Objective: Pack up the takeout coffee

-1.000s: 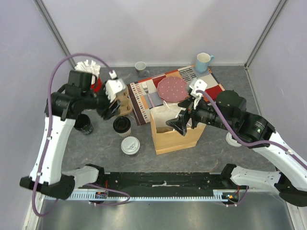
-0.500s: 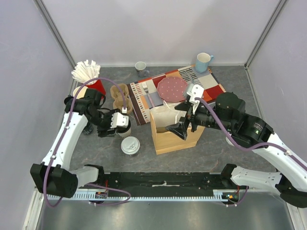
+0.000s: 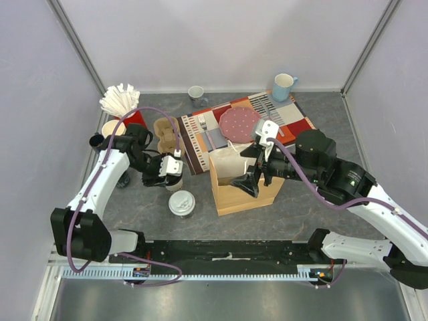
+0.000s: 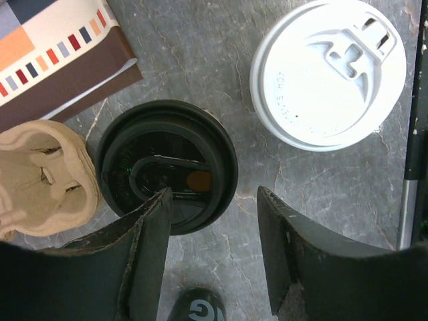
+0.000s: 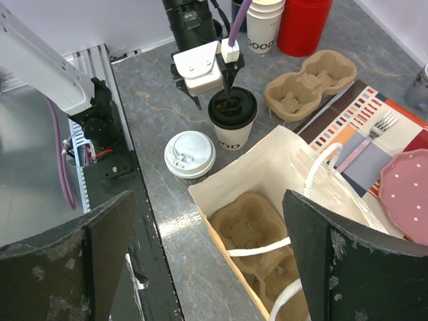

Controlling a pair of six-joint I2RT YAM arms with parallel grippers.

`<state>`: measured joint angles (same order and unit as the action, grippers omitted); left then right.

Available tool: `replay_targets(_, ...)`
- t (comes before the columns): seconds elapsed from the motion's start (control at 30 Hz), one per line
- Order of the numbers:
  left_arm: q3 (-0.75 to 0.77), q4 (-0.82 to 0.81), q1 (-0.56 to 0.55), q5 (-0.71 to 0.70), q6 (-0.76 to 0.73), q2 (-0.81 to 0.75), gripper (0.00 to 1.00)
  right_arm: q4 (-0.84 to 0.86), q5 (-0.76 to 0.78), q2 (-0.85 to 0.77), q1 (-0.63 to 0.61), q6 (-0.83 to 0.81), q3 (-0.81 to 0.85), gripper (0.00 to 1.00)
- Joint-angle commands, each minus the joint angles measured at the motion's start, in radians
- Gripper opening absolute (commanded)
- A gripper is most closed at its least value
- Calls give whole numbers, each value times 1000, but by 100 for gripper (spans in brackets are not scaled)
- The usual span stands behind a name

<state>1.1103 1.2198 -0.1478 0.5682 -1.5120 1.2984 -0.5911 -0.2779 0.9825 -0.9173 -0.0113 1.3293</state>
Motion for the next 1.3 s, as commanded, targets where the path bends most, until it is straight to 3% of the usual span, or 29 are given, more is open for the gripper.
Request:
replay_targets(0.0, 13, -45, 4, 84, -17, 4, 59, 30, -43, 24, -2, 8, 1, 98)
replay_targets(0.23, -16, -43, 2, 67, -22, 16, 53, 19, -50, 41, -2, 7, 4, 98)
replay_targets(0.7, -24, -48, -9, 41, -1, 24, 32, 2, -76, 47, -3, 5, 16, 98)
replay_targets(0.83, -21, -32, -13, 41, 3, 24, 22, 1, -79, 44, -2, 2, 21, 98)
replay_targets(0.97, -7, -23, -27, 41, 25, 19, 2, -3, -83, 47, -2, 2, 25, 98)
replay_targets(1.27, 141, 56, -39, 44, 211, 18, 2, -7, -67, 42, -2, 5, 27, 98)
